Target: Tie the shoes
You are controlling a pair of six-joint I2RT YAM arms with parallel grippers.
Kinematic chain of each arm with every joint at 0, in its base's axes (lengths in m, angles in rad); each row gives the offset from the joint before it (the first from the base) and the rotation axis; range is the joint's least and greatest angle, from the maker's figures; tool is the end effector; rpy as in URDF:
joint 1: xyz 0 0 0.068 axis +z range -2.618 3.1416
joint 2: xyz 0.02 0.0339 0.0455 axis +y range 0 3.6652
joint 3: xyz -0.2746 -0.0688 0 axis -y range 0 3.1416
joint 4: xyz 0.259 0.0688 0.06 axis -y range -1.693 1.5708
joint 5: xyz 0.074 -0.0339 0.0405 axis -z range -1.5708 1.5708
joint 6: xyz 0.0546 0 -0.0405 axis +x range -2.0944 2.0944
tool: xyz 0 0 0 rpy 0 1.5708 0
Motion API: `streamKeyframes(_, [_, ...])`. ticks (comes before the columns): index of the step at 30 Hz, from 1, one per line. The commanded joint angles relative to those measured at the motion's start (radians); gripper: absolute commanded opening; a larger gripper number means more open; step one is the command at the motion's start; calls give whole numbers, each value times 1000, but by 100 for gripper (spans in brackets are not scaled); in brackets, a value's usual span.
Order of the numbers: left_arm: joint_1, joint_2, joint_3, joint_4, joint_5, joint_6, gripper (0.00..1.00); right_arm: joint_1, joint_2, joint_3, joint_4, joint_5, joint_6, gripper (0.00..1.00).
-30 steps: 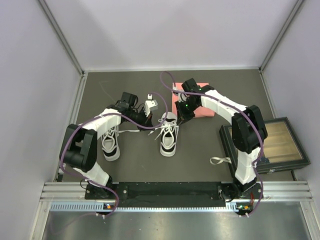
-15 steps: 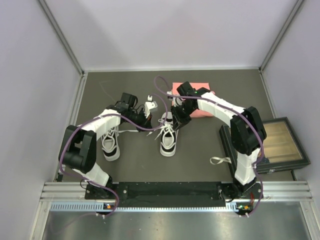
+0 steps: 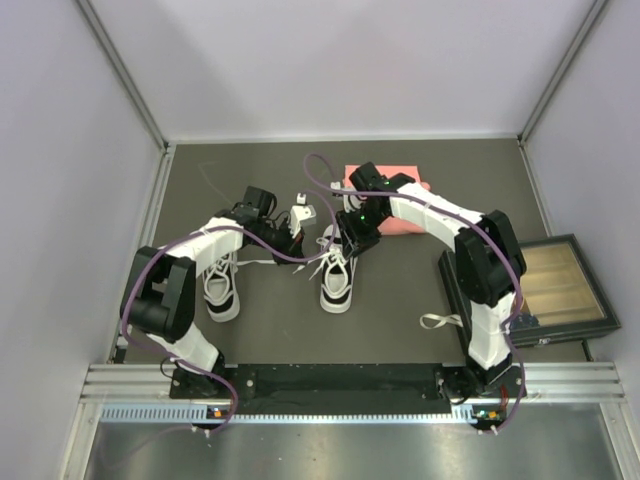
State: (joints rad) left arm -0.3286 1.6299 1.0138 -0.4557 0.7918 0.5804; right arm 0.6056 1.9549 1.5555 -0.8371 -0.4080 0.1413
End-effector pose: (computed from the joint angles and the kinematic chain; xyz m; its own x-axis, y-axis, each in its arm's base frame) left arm 0.3055 -0.1452 0.1883 -0.3939 0.5413 -0.7428 0.9149 0.3088 -0.2601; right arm 0.3376 0.2601 0.2054 -0.8576 -0.4365 -0.2720 -0.5139 0.7495 0.4173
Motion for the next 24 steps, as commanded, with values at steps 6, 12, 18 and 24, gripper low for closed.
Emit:
streamKeyframes(6, [7, 15, 40, -20, 26, 38, 0, -69, -19, 31, 58, -67, -6, 30])
streamKeyframes(12, [7, 18, 43, -23, 26, 38, 0, -75, 10, 38, 84, -143, -8, 30])
streamKeyframes(18, [7, 21, 48, -26, 27, 36, 0, -75, 39, 55, 104, -157, -16, 30])
streamKeyframes(24, [7, 24, 52, -28, 26, 38, 0, -73, 79, 71, 121, -184, -17, 29])
